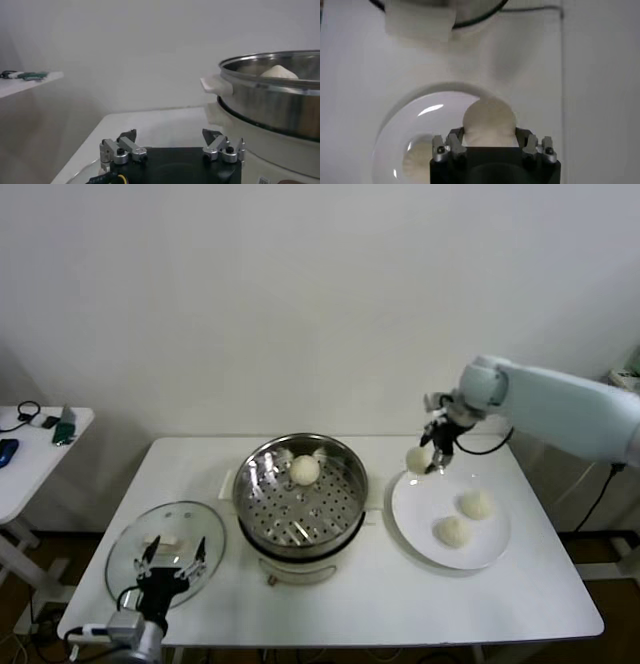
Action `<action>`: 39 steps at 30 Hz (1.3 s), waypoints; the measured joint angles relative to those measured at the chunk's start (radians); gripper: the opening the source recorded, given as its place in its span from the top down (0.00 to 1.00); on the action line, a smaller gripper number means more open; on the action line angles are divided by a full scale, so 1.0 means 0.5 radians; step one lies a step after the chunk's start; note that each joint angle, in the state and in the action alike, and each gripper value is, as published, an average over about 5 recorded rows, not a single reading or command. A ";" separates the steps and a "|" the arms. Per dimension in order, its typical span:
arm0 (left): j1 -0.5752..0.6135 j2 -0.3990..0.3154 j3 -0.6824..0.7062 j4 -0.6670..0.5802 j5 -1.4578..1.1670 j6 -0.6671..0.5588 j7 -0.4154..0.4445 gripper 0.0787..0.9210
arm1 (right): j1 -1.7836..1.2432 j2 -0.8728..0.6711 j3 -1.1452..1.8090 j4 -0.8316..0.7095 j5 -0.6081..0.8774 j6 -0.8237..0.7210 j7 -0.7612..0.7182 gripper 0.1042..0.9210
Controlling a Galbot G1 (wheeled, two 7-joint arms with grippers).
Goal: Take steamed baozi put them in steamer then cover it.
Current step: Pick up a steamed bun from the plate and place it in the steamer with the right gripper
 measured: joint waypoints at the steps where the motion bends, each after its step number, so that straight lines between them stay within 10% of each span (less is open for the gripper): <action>1: 0.000 0.001 0.001 -0.002 0.000 0.001 0.000 0.12 | 0.054 0.007 -0.004 0.020 0.034 -0.002 -0.007 0.29; 18: 0.000 0.020 0.012 -0.041 -0.004 0.009 0.001 0.12 | 0.436 0.475 -0.065 0.383 0.602 -0.213 0.092 0.29; 39: -0.014 0.014 -0.007 -0.028 -0.017 0.002 0.001 0.12 | -0.056 1.186 -0.125 -0.033 0.363 -0.265 0.223 0.29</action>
